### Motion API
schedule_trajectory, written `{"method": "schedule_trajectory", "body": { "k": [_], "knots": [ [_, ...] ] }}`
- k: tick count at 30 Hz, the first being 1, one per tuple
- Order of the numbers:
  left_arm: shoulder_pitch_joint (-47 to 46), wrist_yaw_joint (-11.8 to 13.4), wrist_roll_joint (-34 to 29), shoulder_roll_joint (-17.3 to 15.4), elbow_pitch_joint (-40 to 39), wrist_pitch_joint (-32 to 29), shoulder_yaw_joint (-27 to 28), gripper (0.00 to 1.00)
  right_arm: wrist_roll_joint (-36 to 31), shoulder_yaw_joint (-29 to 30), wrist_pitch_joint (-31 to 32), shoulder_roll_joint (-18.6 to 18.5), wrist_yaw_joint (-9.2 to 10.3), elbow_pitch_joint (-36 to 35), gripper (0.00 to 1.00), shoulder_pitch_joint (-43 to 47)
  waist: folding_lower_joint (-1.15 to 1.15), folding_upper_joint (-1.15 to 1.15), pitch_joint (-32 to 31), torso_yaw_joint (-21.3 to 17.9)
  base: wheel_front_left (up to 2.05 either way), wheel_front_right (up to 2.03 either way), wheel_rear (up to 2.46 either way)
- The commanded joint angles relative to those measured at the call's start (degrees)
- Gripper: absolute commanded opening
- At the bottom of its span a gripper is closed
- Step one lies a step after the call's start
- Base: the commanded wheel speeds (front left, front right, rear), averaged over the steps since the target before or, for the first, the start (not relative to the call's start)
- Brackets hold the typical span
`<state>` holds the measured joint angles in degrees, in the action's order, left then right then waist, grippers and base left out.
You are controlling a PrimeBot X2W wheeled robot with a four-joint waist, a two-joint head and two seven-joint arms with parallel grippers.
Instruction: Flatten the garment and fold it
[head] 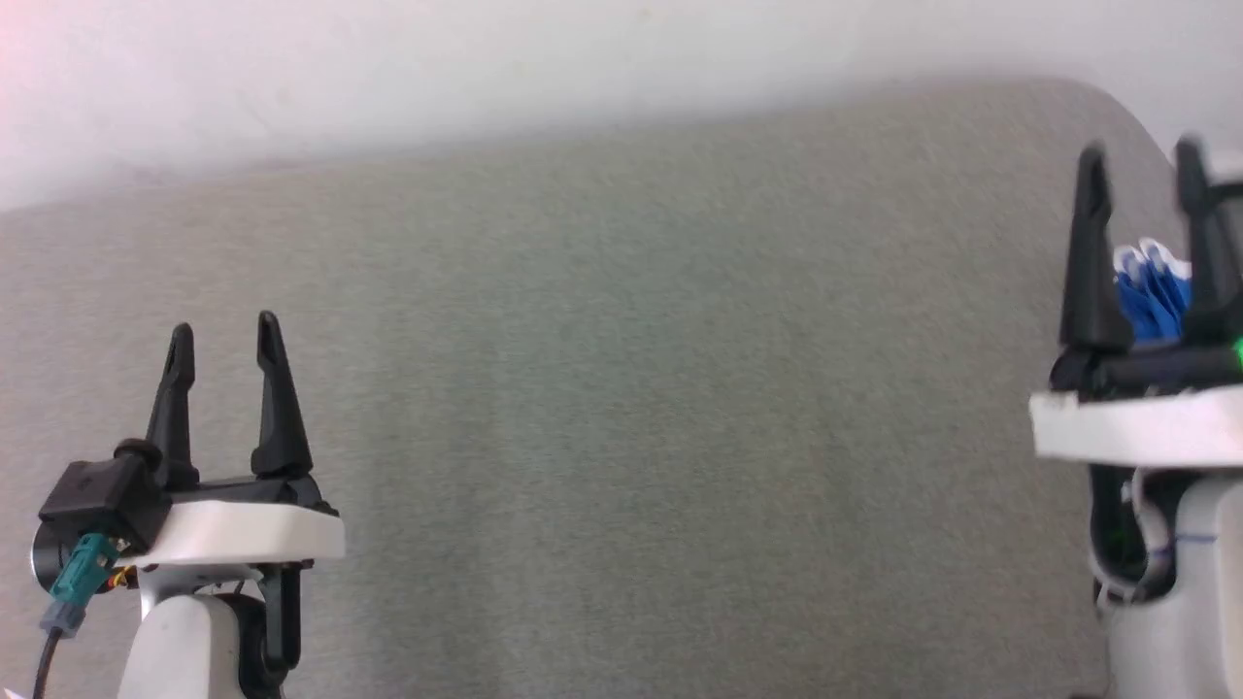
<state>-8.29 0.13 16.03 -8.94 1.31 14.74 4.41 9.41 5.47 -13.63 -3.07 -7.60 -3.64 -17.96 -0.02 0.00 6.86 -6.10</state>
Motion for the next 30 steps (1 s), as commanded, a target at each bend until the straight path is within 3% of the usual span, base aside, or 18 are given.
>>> {"method": "schedule_trajectory", "body": {
  "k": [1, 16, 30],
  "knots": [
    [0.84, 0.37, -0.66, 0.32, 0.37, 0.24, 0.32, 1.0, 1.25, -0.17, -0.53, 0.17, 0.11, 0.78, 1.0, 1.77, 0.02, 0.0, -4.47, 4.55, 0.0, 0.0, 0.0],
    [1.51, 0.51, -2.78, 3.09, 4.52, 0.25, -0.23, 1.0, 5.85, -3.11, -1.36, 0.19, 0.11, 6.11, 1.0, 11.31, 0.02, 0.0, -5.66, 9.67, 0.0, 0.0, 0.0],
    [2.4, -1.02, -3.15, 4.66, 11.21, 0.26, -3.51, 1.0, 4.72, -3.57, -1.36, 0.19, 0.11, 9.17, 1.0, 16.13, 0.02, 0.0, -5.62, 11.36, 0.0, 0.0, 0.0]
  ]
}}
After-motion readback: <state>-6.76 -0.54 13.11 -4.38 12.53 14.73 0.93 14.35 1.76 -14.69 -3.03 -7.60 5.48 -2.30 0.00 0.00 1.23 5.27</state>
